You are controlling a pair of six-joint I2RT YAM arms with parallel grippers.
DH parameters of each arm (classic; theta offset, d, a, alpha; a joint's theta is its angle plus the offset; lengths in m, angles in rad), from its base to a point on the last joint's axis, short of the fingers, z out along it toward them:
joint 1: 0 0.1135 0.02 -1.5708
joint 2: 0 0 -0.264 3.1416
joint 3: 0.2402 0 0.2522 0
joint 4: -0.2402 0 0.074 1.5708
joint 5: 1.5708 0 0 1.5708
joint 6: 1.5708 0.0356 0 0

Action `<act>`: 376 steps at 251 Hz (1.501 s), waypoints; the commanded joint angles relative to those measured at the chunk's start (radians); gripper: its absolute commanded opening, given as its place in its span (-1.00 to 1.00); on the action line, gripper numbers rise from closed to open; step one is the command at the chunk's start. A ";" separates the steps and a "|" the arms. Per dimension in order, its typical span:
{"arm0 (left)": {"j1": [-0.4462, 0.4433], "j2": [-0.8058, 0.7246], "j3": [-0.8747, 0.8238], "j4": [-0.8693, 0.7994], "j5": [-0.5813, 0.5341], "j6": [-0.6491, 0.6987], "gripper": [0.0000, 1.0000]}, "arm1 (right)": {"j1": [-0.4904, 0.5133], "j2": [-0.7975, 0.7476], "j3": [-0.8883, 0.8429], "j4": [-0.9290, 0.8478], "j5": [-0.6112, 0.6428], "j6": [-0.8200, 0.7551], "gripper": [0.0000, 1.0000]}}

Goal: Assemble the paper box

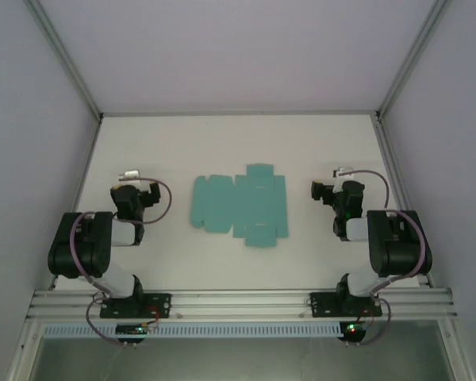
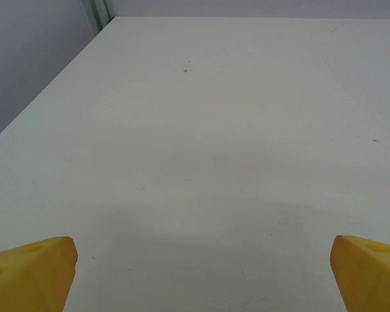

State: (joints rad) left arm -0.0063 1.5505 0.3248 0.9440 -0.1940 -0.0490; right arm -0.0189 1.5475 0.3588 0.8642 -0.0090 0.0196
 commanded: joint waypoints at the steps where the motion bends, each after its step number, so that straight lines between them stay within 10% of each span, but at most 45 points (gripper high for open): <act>1: 0.007 -0.009 0.017 0.038 0.015 0.007 0.99 | 0.003 0.003 0.017 0.005 -0.021 0.018 0.99; 149: 0.008 -0.012 0.021 0.039 0.014 0.007 0.99 | -0.001 0.002 0.015 0.010 -0.027 0.022 0.99; 219: 0.008 -0.229 0.157 -0.387 0.018 -0.036 0.99 | 0.013 -0.177 0.128 -0.313 0.087 0.014 0.98; 301: -0.093 -0.239 0.395 -0.874 0.315 -0.294 0.99 | 0.145 -0.320 0.423 -0.916 -0.037 0.296 0.90; 376: -0.188 -0.070 0.420 -0.948 0.612 -0.332 0.99 | 0.445 -0.041 0.504 -0.920 -0.214 0.411 0.43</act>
State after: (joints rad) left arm -0.1848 1.4033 0.7197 0.0746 0.2474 -0.3328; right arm 0.3790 1.3903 0.8150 0.0250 -0.1135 0.3611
